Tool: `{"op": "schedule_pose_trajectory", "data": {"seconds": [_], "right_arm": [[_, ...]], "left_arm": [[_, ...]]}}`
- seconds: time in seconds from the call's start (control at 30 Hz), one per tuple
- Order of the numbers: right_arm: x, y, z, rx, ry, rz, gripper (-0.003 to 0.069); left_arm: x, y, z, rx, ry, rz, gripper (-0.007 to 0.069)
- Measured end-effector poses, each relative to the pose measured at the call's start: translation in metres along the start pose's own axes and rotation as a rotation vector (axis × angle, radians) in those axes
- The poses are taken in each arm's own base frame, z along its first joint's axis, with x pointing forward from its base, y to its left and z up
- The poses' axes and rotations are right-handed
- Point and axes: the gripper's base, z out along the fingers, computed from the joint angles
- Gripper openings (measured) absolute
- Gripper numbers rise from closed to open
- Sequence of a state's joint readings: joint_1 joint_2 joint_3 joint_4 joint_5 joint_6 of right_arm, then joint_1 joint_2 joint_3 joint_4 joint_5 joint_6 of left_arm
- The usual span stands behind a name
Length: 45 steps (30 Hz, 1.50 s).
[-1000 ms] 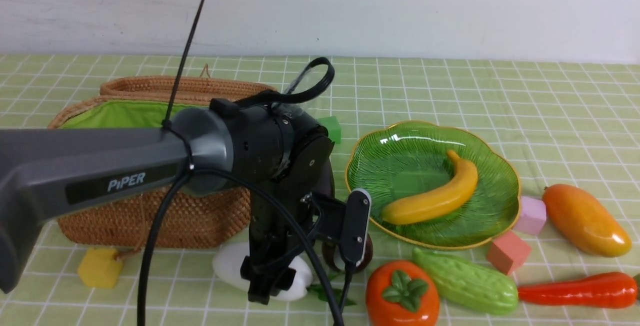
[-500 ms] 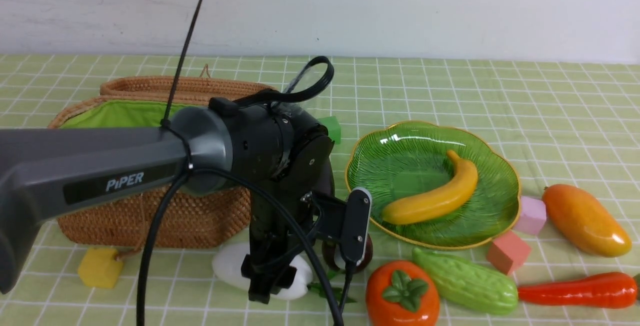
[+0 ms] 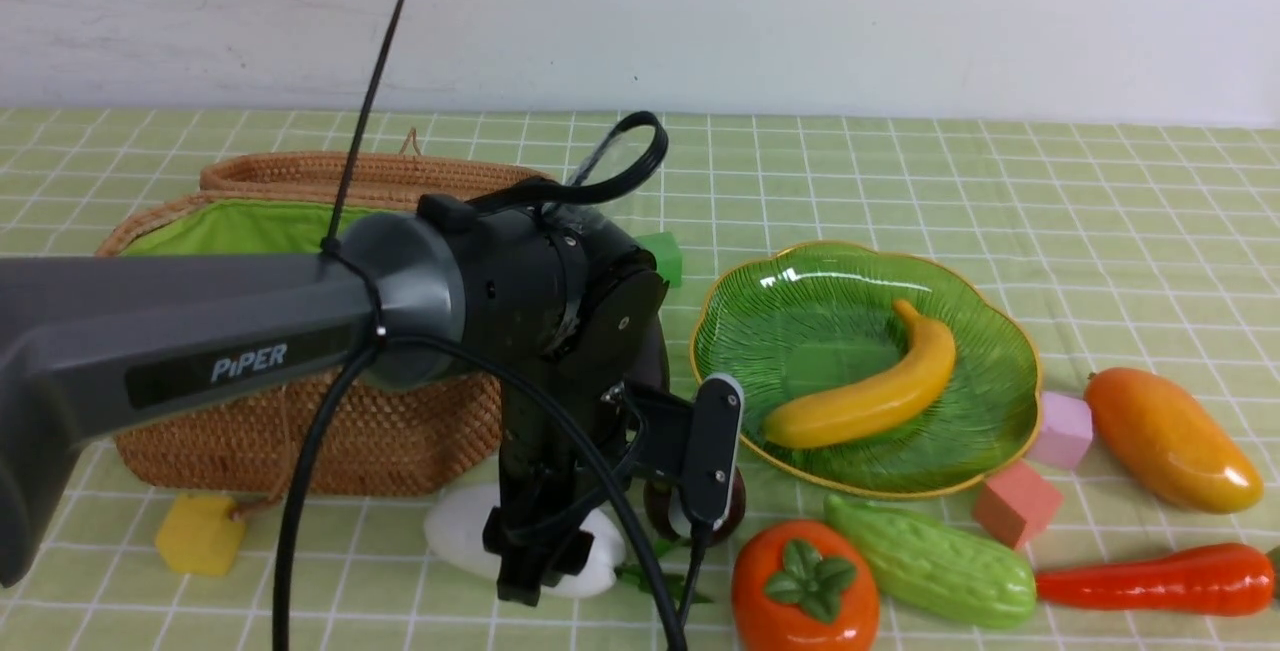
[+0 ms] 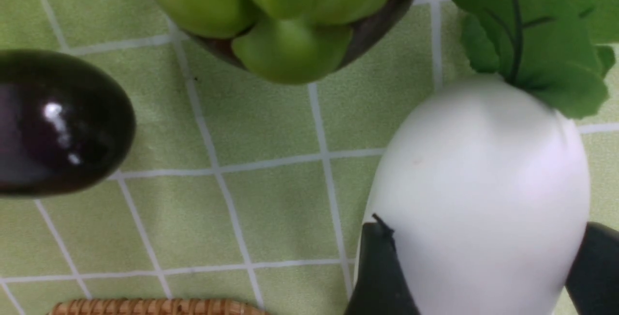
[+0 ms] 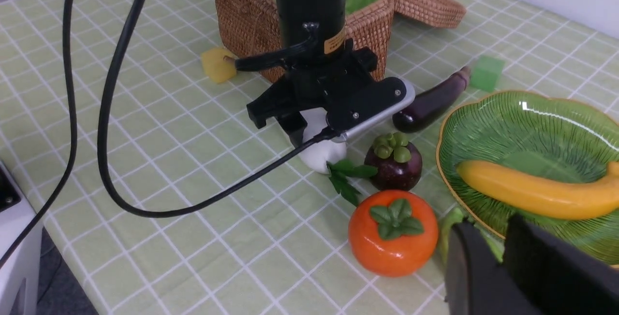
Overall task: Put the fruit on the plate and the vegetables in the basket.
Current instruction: Take a daikon with your left arm and place it on the basket on the left.
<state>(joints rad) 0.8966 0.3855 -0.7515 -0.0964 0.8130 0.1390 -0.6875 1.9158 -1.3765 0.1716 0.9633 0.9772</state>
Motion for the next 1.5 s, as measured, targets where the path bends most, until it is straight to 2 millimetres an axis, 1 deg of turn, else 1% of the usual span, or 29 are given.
{"op": "schedule_pose_trajectory", "data": {"seconds": [0.3, 0.43, 0.47, 0.53, 0.63, 0.7, 1.23, 1.5], "right_arm": [[0.0, 0.0, 0.0, 0.004, 0.004, -0.002, 0.0115], [0.0, 0.0, 0.0, 0.004, 0.004, -0.002, 0.0073], [0.0, 0.0, 0.0, 0.004, 0.004, -0.002, 0.0029], [0.0, 0.0, 0.0, 0.004, 0.004, -0.002, -0.0008], [0.0, 0.0, 0.0, 0.004, 0.004, -0.002, -0.0019], [0.0, 0.0, 0.0, 0.004, 0.004, -0.002, -0.0019], [-0.001, 0.0, 0.0, 0.004, -0.016, -0.005, -0.0014], [0.0, -0.001, 0.0, 0.007, 0.003, -0.005, -0.001]], "left_arm": [[0.0, 0.0, -0.002, -0.009, -0.005, -0.001, 0.0445], [0.0, 0.001, -0.003, -0.014, -0.009, -0.001, 0.0402], [0.0, 0.001, -0.006, -0.02, -0.011, -0.001, 0.0351], [0.001, 0.001, -0.008, -0.029, -0.014, -0.001, 0.0262], [0.001, 0.002, -0.012, -0.04, -0.019, -0.003, 0.0052], [0.001, 0.003, -0.013, -0.044, -0.022, -0.003, -0.0008], [0.0, 0.003, -0.013, -0.048, -0.025, -0.005, -0.0013], [0.001, 0.002, -0.013, -0.035, -0.02, -0.014, -0.0012]]}}
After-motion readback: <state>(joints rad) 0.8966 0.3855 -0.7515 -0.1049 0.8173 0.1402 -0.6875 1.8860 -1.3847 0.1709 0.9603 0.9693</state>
